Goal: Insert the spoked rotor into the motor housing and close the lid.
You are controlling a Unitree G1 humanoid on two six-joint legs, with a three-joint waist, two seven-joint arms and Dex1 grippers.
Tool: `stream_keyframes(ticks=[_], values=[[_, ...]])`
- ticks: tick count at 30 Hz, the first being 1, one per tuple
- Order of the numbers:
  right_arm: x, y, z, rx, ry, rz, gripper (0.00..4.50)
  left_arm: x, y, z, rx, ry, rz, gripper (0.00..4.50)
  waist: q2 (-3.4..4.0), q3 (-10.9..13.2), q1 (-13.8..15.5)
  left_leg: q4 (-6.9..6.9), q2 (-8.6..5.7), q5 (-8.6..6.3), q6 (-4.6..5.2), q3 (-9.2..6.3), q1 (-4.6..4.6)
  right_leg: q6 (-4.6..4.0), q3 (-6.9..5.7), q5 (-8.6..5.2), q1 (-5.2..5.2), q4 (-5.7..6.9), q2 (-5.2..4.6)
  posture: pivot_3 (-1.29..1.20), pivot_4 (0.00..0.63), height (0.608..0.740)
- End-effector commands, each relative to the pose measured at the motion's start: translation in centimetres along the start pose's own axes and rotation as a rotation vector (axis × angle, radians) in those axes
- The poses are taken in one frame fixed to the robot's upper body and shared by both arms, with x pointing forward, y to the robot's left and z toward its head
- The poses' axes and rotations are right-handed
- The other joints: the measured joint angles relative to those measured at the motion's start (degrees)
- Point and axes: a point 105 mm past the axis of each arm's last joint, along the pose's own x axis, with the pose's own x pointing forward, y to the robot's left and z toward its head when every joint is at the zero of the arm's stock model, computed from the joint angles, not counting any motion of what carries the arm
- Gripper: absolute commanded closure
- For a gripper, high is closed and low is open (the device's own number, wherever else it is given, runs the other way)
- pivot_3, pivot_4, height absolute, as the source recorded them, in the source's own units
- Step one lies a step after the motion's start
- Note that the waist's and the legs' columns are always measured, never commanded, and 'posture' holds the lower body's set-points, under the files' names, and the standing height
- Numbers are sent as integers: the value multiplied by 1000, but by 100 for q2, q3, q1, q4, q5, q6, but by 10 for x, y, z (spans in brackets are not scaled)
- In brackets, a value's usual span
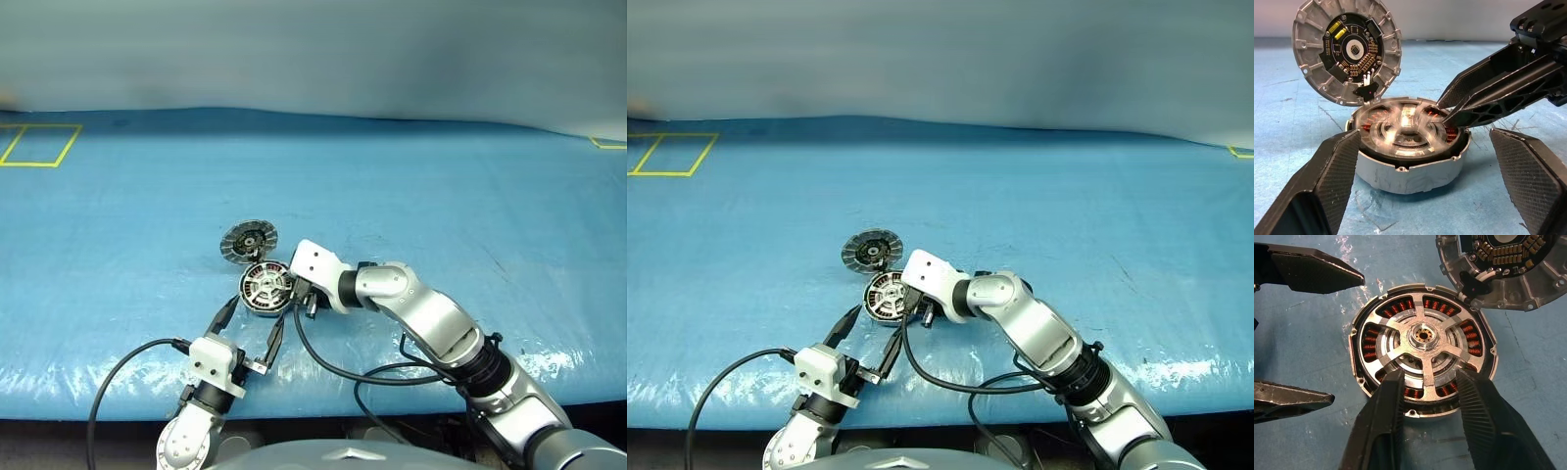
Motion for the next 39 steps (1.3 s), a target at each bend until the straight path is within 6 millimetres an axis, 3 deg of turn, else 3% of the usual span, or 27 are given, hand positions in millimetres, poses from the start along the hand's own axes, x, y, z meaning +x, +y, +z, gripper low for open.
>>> stream_keyframes(ticks=[1, 6, 13, 15, 25, 29, 33, 36, 39], values=[[-3, -1, 9, -30, -33, -13, 1698, 1, -1, 7, 4, -33, -1, 0, 0, 0, 0, 0, 0, 0, 0, 0, 0, 0, 0, 0, 0, 0, 0, 0, 150, 740], [-7, -1, 20, 21, -97, -12, 1698, 0, 0, 7, 2, -31, 5, 0, 0, 0, -1, 0, 0, 0, 0, 0, 0, 0, 0, 0, 0, 0, 0, 0, 150, 740], [2, 2, 26, 142, -179, -53, 4032, -1, 3, 7, 5, -29, 14, 0, 0, 0, -5, -2, 0, 0, 0, -1, 0, 0, 0, 0, 0, 0, 0, 0, 150, 740], [7, 4, 25, 179, -189, -56, 4461, -2, 4, 8, 8, -29, 15, 0, 0, 0, -6, -1, 0, 0, 0, -1, 0, 0, 0, 0, 0, 1, 0, 0, 150, 740], [26, 18, -4, 262, -111, -32, 4461, -2, 6, 10, 7, -35, 13, 0, 0, -2, -14, -2, 1, 0, 0, 0, 5, -1, 0, -1, 3, 1, 0, 0, 150, 740], [22, 15, 2, 271, -149, -41, 4461, -3, 9, 12, 5, -40, 25, 0, -1, -3, -18, -1, 1, 0, 0, 0, 12, -2, 0, -1, 5, 1, 0, 0, 150, 740], [9, 7, 23, 277, -257, -48, 4461, -7, 19, 12, -24, -35, 79, 0, -2, -3, -13, -1, 1, 0, 0, 0, 8, -2, 1, -1, 5, 1, 0, 0, 150, 740], [-5, 7, 31, 270, -319, -28, 4461, -12, 26, -8, -94, 56, 111, 0, -2, -3, -9, -3, 1, 0, 0, -1, 4, -1, 0, -1, 3, 1, 0, 0, 150, 740], [-14, 9, 26, 259, -331, -17, 4461, -14, 32, -29, -118, 124, 129, 0, -4, -4, 3, -5, 0, 0, 0, -1, 4, -1, 0, -2, 4, -1, 0, 0, 150, 740]])
